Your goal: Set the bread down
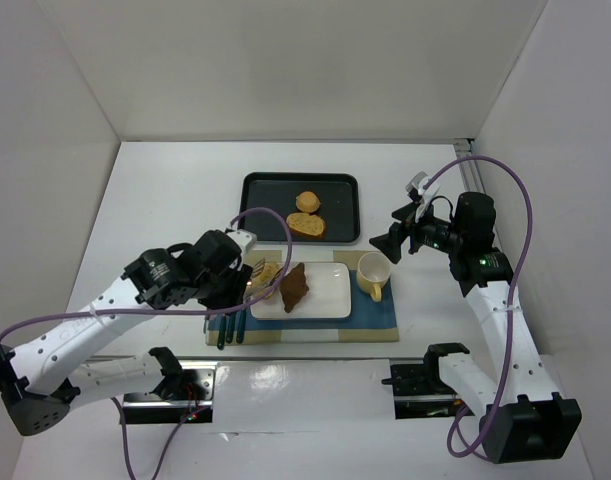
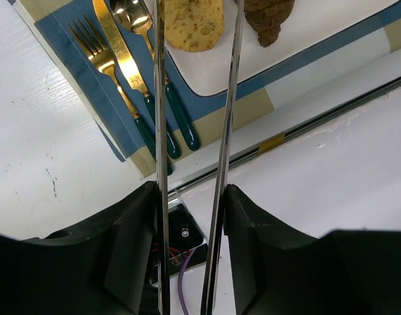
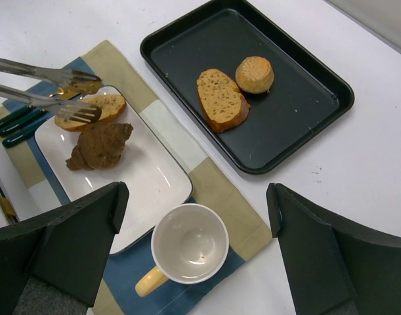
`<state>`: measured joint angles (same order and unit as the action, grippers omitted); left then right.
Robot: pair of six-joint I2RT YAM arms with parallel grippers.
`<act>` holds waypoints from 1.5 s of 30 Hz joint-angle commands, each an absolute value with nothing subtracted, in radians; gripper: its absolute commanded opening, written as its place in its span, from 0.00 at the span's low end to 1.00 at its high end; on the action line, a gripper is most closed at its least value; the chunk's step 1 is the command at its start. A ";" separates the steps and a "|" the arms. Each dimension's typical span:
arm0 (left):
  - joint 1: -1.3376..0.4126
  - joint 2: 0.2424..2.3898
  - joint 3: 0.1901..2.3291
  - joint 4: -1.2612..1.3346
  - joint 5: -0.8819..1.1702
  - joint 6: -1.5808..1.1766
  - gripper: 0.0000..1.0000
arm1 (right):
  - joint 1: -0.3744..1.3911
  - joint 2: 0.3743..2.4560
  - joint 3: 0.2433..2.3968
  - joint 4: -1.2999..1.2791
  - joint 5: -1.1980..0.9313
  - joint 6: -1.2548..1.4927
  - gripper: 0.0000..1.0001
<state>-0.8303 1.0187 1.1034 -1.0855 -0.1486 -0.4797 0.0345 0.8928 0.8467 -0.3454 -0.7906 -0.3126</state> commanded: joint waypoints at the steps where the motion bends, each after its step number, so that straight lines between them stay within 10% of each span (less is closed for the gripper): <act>1: -0.834 0.991 1.138 -1.075 -0.133 -0.488 0.57 | 0.031 0.893 0.884 -0.347 -0.807 -0.325 1.00; 14: -0.631 0.916 1.178 -0.965 -0.396 -0.465 0.56 | 0.031 0.902 0.884 -0.347 -0.816 -0.325 1.00; 26: -0.040 1.316 1.144 -0.652 -0.150 -0.374 0.55 | 0.031 0.893 0.893 -0.365 -0.834 -0.334 1.00; 45: 0.144 1.690 1.109 -0.609 -0.032 -0.316 0.70 | 0.031 0.893 0.893 -0.365 -0.844 -0.334 1.00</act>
